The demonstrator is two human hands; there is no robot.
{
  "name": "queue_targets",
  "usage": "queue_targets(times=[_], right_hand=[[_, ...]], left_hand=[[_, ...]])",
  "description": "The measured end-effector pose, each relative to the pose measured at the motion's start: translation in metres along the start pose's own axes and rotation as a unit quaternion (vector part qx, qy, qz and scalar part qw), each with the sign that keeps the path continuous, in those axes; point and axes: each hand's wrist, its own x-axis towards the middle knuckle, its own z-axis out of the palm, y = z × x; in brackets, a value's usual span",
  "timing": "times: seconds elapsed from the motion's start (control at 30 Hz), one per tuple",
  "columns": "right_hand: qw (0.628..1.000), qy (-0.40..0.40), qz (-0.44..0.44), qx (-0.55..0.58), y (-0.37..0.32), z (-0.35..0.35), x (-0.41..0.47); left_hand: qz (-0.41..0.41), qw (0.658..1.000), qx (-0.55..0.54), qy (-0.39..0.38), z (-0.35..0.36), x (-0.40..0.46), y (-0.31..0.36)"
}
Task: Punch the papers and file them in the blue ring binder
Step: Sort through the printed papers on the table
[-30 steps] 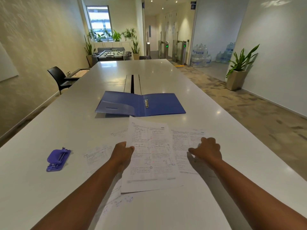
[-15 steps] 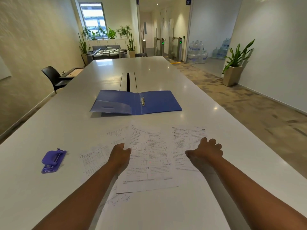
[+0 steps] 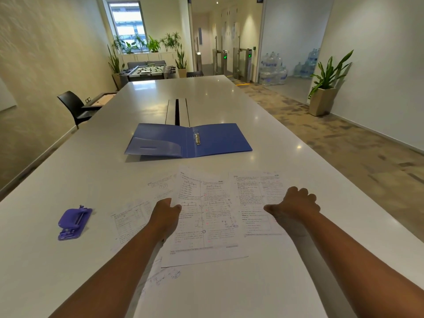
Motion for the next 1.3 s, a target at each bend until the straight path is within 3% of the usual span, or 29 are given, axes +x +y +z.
queue_targets(times=[0.27, 0.47, 0.6, 0.97, 1.13, 1.3], right_hand=[[0.999, -0.016, -0.014, 0.036, 0.004, 0.0, 0.009], [0.982, -0.011, -0.012, 0.191, 0.013, -0.002, 0.019], [0.965, 0.004, 0.015, 0.261, 0.015, -0.007, 0.029], [0.936, 0.074, -0.041, 0.342, 0.026, -0.03, 0.028], [0.896, 0.077, -0.054, 0.433, 0.02, -0.046, 0.021], [0.844, -0.002, -0.078, 0.53, 0.003, -0.057, 0.007]], left_hand=[[0.001, 1.0, -0.012, 0.007, 0.001, 0.001, -0.002], [-0.006, 0.999, -0.035, 0.003, 0.0, -0.001, -0.001], [-0.006, 0.999, -0.034, 0.005, -0.001, -0.004, 0.001], [0.01, 0.993, -0.112, 0.031, -0.017, -0.007, 0.009], [0.032, 0.992, -0.112, 0.048, -0.042, -0.011, 0.027], [0.042, 0.988, -0.146, 0.029, -0.054, -0.012, 0.038]])
